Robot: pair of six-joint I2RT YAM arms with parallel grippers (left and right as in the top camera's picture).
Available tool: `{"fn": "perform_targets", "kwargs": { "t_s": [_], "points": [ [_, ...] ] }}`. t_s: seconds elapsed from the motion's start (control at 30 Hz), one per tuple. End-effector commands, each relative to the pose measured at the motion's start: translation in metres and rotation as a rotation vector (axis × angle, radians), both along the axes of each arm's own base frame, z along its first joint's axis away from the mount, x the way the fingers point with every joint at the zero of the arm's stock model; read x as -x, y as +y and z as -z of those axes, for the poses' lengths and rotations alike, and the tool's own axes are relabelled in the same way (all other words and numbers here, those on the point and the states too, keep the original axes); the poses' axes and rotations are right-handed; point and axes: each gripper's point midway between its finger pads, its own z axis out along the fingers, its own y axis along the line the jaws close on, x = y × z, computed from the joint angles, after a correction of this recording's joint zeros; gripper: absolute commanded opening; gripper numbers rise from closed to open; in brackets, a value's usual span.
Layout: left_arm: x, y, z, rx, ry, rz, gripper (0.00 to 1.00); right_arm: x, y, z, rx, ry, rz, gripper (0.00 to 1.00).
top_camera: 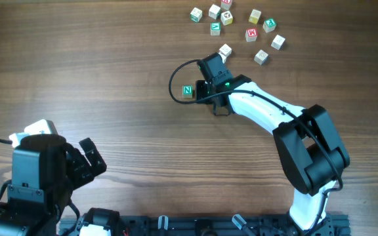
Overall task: Form a circle
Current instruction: 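Carry the block and set it beside the N block, then open the right gripper and lift back toward the cluster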
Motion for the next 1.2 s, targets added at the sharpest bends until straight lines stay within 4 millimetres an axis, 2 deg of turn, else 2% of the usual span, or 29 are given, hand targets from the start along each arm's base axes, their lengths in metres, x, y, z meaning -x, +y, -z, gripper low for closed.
{"fn": "perform_targets", "kwargs": {
  "t_s": [0.0, 0.4, 0.53, 0.6, 0.7, 0.77, 0.87, 1.03, 1.17],
  "points": [
    [0.0, 0.004, 0.0, -0.006, -0.003, -0.025, 1.0, 0.002, -0.004, 0.004, 0.02, 0.016, 0.012, 0.48],
    [0.0, 0.004, 0.0, -0.006, -0.004, -0.025, 1.0, 0.012, -0.006, -0.019, 0.012, 0.029, 0.002, 0.57],
    [0.0, 0.004, 0.0, -0.006, -0.003, -0.025, 1.0, 0.023, 0.007, -0.061, -0.1, 0.019, -0.044, 0.66],
    [0.0, 0.004, 0.0, -0.006, -0.003, -0.025, 1.0, 0.02, 0.003, -0.093, -0.122, -0.052, -0.034, 0.74],
    [0.0, 0.004, 0.0, -0.006, -0.003, -0.025, 1.0, 0.003, -0.018, -0.142, -0.104, -0.219, 0.042, 0.79],
    [0.0, 0.004, 0.0, -0.006, -0.003, -0.025, 1.0, -0.013, -0.033, -0.165, -0.087, -0.324, 0.104, 0.83],
    [0.0, 0.004, 0.0, -0.006, -0.003, -0.025, 1.0, -0.033, -0.048, -0.172, -0.083, -0.385, 0.141, 0.89],
    [0.0, 0.004, 0.0, -0.006, -0.003, -0.025, 1.0, -0.068, -0.082, -0.18, -0.126, -0.457, 0.264, 0.9],
    [0.0, 0.004, 0.0, -0.006, -0.003, -0.025, 1.0, -0.094, -0.101, -0.173, -0.13, -0.494, 0.315, 0.91]
  ]
}}
